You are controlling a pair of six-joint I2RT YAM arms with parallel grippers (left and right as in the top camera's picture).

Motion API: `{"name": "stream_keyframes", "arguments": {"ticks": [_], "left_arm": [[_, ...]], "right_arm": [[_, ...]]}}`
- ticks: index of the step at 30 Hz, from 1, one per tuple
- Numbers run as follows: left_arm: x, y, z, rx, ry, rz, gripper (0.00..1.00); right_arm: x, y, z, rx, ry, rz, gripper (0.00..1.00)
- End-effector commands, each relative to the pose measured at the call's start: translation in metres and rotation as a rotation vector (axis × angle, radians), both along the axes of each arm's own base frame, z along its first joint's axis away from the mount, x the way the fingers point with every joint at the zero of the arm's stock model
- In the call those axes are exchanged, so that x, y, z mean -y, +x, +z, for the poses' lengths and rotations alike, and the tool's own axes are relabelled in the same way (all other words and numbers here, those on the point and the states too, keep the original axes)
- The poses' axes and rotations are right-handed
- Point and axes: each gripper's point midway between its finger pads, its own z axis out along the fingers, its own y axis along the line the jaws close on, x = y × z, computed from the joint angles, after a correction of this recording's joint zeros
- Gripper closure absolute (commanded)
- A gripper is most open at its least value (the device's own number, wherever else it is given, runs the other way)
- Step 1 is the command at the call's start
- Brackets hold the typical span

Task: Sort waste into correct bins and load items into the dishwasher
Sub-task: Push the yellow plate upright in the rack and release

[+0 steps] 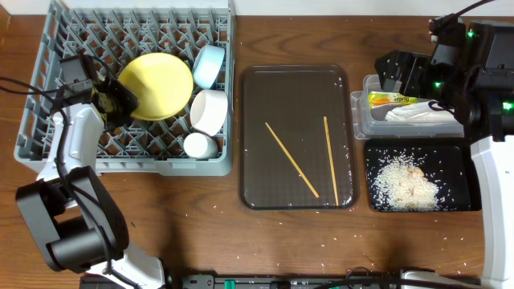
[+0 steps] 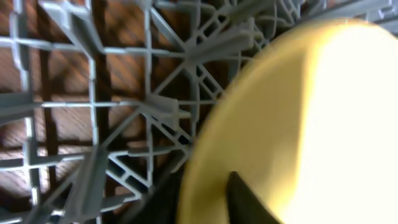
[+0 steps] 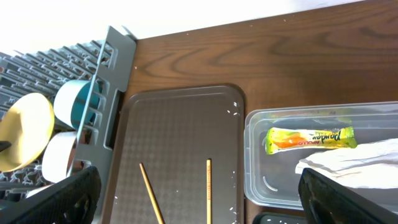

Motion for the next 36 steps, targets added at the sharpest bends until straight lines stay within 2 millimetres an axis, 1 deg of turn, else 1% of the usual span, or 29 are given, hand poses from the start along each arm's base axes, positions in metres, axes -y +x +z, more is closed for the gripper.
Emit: {"name": "stream_keyframes", "arguments": {"ticks": [1, 5, 9, 11, 14, 17, 22, 26, 29, 31, 32, 35, 36], "left_arm": [[0.001, -0.014, -0.034, -0.099, -0.006, -0.007, 0.92], [0.001, -0.013, -0.031, -0.093, -0.005, -0.008, 0.93], [0.003, -0.009, -0.018, -0.052, -0.008, -0.017, 0.92], [0.005, -0.006, -0.006, -0.014, -0.004, -0.030, 0.93], [0.005, -0.003, 0.019, 0.048, 0.014, -0.041, 0.93], [0.004, -0.004, 0.048, 0.116, 0.068, -0.072, 0.93], [-0.010, -0.012, 0.086, 0.173, 0.210, -0.062, 0.93], [-0.012, -0.017, 0.105, 0.204, 0.266, -0.078, 0.93], [-0.011, -0.019, 0.112, 0.218, 0.271, -0.078, 0.93], [-0.006, -0.020, 0.113, 0.219, 0.258, -0.090, 0.93], [-0.001, -0.021, 0.112, 0.220, 0.240, -0.105, 0.92], [0.019, -0.024, 0.106, 0.203, 0.182, -0.164, 0.66], [0.024, -0.026, 0.104, 0.190, 0.178, -0.181, 0.60]], "right_arm": [[-0.001, 0.000, 0.000, 0.002, -0.004, 0.005, 0.01], [-0.001, 0.000, 0.000, 0.002, -0.004, 0.005, 0.01], [-0.001, 0.000, 0.000, 0.002, -0.004, 0.005, 0.01], [-0.001, 0.000, 0.000, 0.002, -0.004, 0.005, 0.01], [-0.001, 0.000, 0.000, 0.002, -0.004, 0.005, 0.01], [-0.001, 0.000, 0.000, 0.002, -0.004, 0.005, 0.01], [-0.001, 0.000, 0.000, 0.002, -0.004, 0.005, 0.01], [-0.001, 0.000, 0.000, 0.002, -0.004, 0.005, 0.01], [-0.001, 0.000, 0.000, 0.002, -0.004, 0.005, 0.01], [-0.001, 0.000, 0.000, 0.002, -0.004, 0.005, 0.01], [-0.001, 0.000, 0.000, 0.002, -0.004, 0.005, 0.01], [-0.001, 0.000, 0.000, 0.002, -0.004, 0.005, 0.01], [-0.001, 0.000, 0.000, 0.002, -0.004, 0.005, 0.01]]}}
